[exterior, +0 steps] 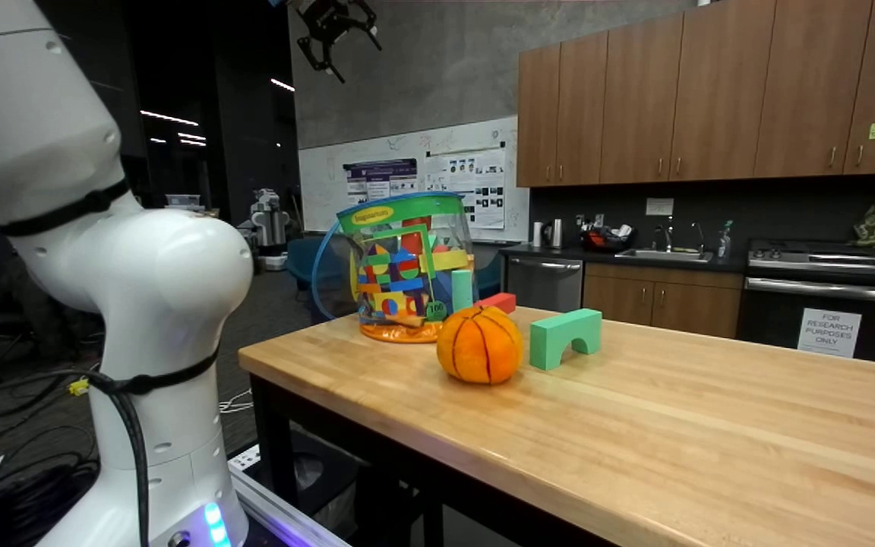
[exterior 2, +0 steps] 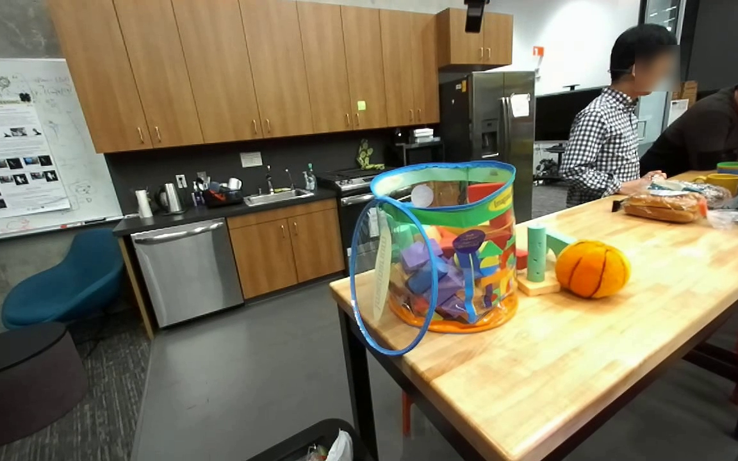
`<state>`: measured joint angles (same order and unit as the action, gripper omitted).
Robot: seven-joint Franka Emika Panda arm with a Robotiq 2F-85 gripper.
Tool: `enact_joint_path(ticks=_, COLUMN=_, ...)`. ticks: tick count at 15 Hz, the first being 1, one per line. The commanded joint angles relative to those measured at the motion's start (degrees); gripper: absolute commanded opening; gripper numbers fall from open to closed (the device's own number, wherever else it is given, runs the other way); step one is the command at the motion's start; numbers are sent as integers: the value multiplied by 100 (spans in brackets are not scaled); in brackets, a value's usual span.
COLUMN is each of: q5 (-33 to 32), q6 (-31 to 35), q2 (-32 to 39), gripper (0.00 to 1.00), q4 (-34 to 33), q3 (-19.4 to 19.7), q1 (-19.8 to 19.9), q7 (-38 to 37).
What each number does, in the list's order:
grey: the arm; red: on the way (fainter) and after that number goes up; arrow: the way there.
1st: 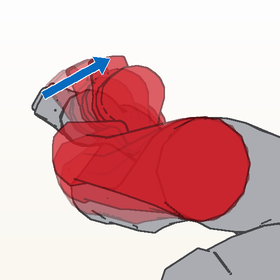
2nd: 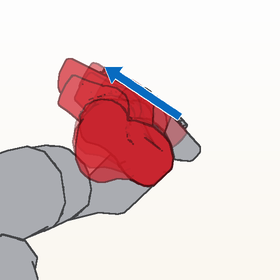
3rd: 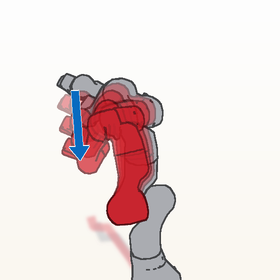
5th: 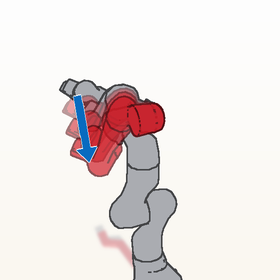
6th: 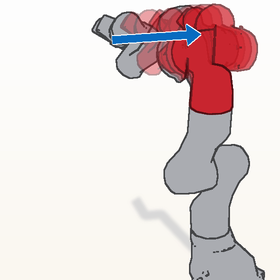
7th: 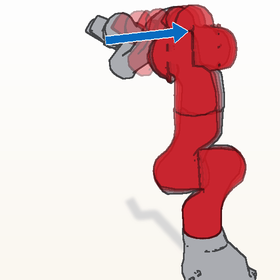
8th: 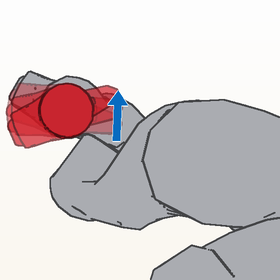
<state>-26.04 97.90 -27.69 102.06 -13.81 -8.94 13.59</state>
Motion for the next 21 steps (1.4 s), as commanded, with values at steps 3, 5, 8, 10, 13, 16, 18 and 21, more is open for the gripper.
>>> enact_joint_path(ticks=3, q5=-73, q6=-78, q2=879, gripper=100, q4=-203, q3=-27, q1=-117, q7=491)
enact_joint_path(ticks=5, q5=-103, q6=49, q2=1110, gripper=100, q4=-103, q3=-35, q1=-136, q7=427)
enact_joint_path(ticks=8, q5=-170, q6=280, q2=1405, gripper=100, q4=48, q3=-38, q1=-146, q7=293)
enact_joint_path(ticks=10, q5=-165, q6=391, q2=1561, gripper=100, q4=168, q3=-38, q1=-155, q7=233)
enact_joint_path(ticks=13, q5=-124, q6=525, q2=1719, gripper=100, q4=471, q3=-38, q1=-172, q7=81)
enact_joint_path(ticks=16, q5=-151, q6=505, q2=1765, gripper=100, q4=786, q3=-50, q1=-162, q7=-316)
enact_joint_path(ticks=18, q5=-157, q6=452, q2=1797, gripper=100, q4=952, q3=-62, q1=-152, q7=-729)
enact_joint_path(ticks=21, q5=-140, q6=274, q2=1826, gripper=100, q4=1125, q3=-104, q1=-154, q7=-1445)
